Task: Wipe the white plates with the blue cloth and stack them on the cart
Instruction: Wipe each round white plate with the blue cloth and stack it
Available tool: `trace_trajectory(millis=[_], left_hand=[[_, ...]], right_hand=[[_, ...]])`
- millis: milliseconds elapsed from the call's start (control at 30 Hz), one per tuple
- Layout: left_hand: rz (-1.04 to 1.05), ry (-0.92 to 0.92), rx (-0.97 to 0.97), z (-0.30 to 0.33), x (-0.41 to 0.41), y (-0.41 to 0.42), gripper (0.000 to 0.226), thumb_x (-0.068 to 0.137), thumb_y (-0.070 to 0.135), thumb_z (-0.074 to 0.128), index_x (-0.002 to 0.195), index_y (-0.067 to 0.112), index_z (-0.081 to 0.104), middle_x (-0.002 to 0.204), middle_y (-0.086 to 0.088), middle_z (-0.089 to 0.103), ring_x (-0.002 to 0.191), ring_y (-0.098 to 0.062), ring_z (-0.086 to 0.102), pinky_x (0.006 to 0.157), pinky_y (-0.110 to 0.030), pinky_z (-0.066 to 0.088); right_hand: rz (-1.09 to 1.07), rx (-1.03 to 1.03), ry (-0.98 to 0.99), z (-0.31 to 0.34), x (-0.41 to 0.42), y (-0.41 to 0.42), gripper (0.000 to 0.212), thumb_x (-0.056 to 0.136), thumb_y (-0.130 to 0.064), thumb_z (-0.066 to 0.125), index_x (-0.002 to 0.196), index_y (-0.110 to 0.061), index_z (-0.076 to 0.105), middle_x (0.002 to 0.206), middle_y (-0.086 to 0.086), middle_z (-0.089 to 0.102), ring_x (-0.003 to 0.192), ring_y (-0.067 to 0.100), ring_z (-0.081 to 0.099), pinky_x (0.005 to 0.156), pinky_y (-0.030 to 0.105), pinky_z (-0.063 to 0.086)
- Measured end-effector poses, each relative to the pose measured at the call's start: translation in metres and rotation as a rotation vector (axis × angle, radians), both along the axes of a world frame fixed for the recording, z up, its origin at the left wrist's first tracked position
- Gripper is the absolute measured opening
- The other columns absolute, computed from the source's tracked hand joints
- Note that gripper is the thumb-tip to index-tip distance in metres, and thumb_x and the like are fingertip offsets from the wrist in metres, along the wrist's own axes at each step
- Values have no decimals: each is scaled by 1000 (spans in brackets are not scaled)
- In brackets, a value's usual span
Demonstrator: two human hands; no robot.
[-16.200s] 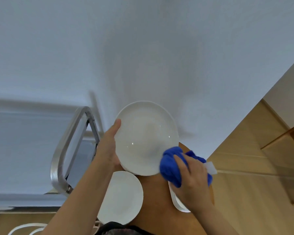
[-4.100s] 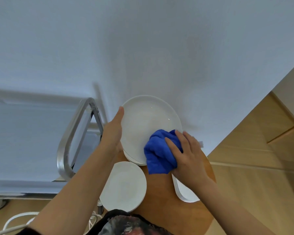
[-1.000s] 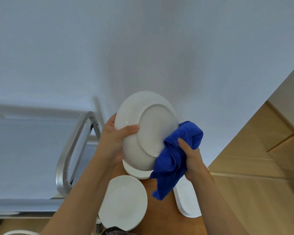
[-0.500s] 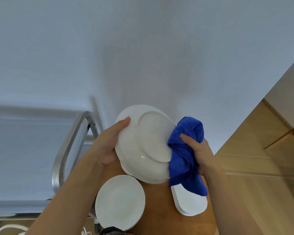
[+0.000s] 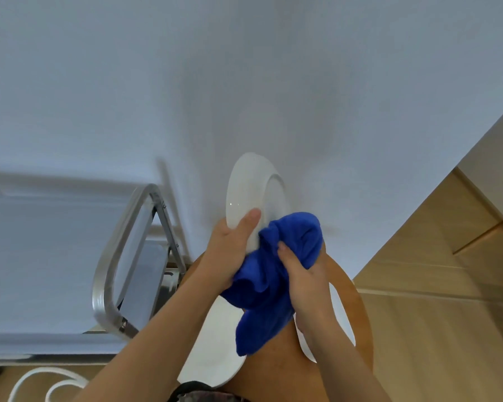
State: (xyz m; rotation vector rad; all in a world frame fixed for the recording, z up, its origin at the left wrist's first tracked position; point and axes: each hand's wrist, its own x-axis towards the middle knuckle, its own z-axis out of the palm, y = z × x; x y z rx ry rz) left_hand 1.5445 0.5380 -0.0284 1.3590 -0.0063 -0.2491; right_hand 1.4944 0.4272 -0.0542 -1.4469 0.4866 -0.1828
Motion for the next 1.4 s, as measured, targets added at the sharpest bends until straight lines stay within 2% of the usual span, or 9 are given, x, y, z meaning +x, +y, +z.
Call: trace_trajectory(millis=[67,133,367,733,900,1067,1133,1233,1400], left_hand=[[-60,-29,52,-1,1,4,26,92,35,58,76,23,74,78,-3,75,74,-17,71,60,-25,56],[-78,-51,40,0,0,12,14,84,43,65,80,35,76,86,-1,75,82,-17,71,67,-29,58],[-290,-93,144,9,-3,25,40,75,54,58,106,30,64,103,-1,71,98,-22,67,84,-39,57],[-169,-139,333,-4,-3,16,23,95,37,50,89,19,64,82,-1,68,75,-12,67,61,-20,52],[-55,-191,427,-7,4,23,33,94,36,51,78,8,59,71,-6,58,65,-16,56,60,-28,47],[-330,-545,901,-13,-4,28,17,96,44,43,90,38,57,61,16,56,54,1,53,53,-10,39],[-483,-736,1252,-21,-7,24,41,101,42,31,142,36,31,99,8,60,76,-8,59,70,-21,48],[-612,-749,1433,-31,-9,16,54,103,39,20,151,32,-4,136,-13,42,106,-25,55,93,-37,47],[-706,-778,1673,-42,-4,14,54,101,45,20,150,34,0,139,-16,40,130,-29,34,109,-46,21]], right_hand=[[38,-75,-79,6,-2,-3,50,91,-23,61,135,-27,39,120,-7,56,105,9,58,80,11,51],[33,-130,-137,15,1,-20,35,90,-23,64,114,-39,44,120,-9,57,109,11,59,93,31,52],[-49,-112,-139,16,41,-45,21,91,-30,61,110,-34,53,111,-7,62,102,14,60,89,36,52],[170,28,-129,-4,27,-10,23,91,-23,60,93,-46,58,85,-22,70,81,0,67,60,13,52],[474,-87,49,-22,6,-25,27,88,-20,64,99,-44,60,94,-17,71,88,2,67,66,14,52],[123,310,211,-20,13,-43,18,87,-21,61,104,-16,66,97,15,71,92,28,67,79,40,55],[100,483,150,-9,22,-50,31,79,-35,65,100,-13,71,93,14,72,90,28,68,77,39,53],[202,500,106,3,29,-45,66,54,-58,74,108,-19,67,100,9,72,94,24,69,77,38,55],[74,361,168,-17,26,-33,47,65,-22,80,107,-24,58,89,5,74,79,20,72,55,29,55]])
